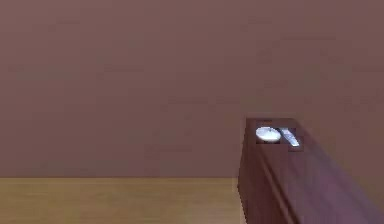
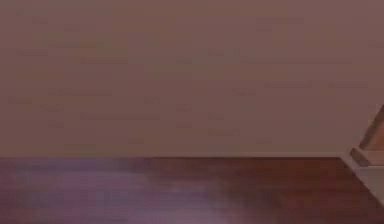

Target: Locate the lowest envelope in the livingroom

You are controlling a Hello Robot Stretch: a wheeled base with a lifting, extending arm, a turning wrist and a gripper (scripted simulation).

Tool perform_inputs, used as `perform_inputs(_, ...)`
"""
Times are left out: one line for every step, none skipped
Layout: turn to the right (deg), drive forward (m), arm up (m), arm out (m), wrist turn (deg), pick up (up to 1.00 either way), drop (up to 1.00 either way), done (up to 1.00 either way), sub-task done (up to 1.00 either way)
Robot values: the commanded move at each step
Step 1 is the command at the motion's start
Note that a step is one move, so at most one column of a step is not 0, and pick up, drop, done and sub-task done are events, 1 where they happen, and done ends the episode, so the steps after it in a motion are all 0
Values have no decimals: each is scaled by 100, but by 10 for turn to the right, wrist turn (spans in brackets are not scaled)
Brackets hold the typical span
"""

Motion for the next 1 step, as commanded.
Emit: perform_inputs(-450,0,0,0,0,0,0,0,0)
